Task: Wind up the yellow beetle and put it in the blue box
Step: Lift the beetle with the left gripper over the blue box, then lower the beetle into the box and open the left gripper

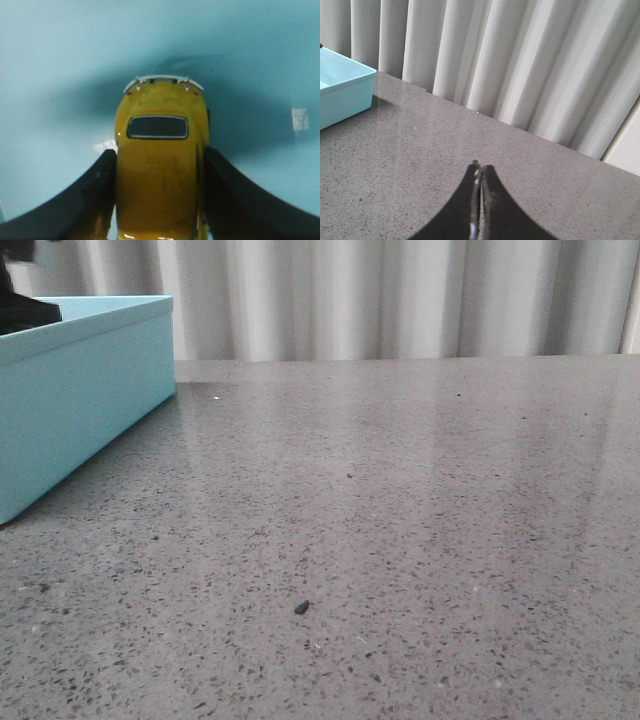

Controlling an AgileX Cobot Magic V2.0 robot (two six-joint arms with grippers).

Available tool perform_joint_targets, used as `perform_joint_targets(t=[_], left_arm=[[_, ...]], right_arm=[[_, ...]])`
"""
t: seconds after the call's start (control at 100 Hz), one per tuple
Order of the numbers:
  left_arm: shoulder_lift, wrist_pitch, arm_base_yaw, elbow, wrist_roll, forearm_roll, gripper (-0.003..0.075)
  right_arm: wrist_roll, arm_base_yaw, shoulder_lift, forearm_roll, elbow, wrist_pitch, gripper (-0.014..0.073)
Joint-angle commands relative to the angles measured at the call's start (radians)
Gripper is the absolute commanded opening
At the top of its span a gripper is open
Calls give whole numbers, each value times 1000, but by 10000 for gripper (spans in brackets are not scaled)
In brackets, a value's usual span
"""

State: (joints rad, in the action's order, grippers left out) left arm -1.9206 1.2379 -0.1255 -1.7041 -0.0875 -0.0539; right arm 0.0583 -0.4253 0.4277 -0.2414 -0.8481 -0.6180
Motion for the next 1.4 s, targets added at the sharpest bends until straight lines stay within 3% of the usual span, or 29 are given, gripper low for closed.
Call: perform_joint_targets(t=[0.0, 0.05, 0.12, 0.35, 0.62, 0.87, 1.049, 1.389], left_arm=[[46, -19, 0, -22, 11, 11, 353], [46, -19, 2, -14, 11, 6, 440], [46, 2, 5, -12, 11, -12, 494], [120, -25, 5, -46, 49, 4, 489], [358, -71, 5, -113, 53, 42, 275], [681, -75, 5, -67, 53, 54, 248], [987, -184, 5, 165, 53, 54, 239], [1631, -727, 5, 928, 53, 54, 238]], right_arm=[[8, 0, 8, -19, -23, 80, -53], [8, 0, 8, -19, -23, 80, -53], [8, 0, 8, -19, -23, 80, -53], [8, 0, 8, -19, -23, 87, -53], [8, 0, 8, -19, -23, 118, -53], [8, 0, 6, -19, -23, 197, -53], [8, 0, 6, -19, -17, 255, -53], [8, 0, -4, -26, -13, 199, -53]])
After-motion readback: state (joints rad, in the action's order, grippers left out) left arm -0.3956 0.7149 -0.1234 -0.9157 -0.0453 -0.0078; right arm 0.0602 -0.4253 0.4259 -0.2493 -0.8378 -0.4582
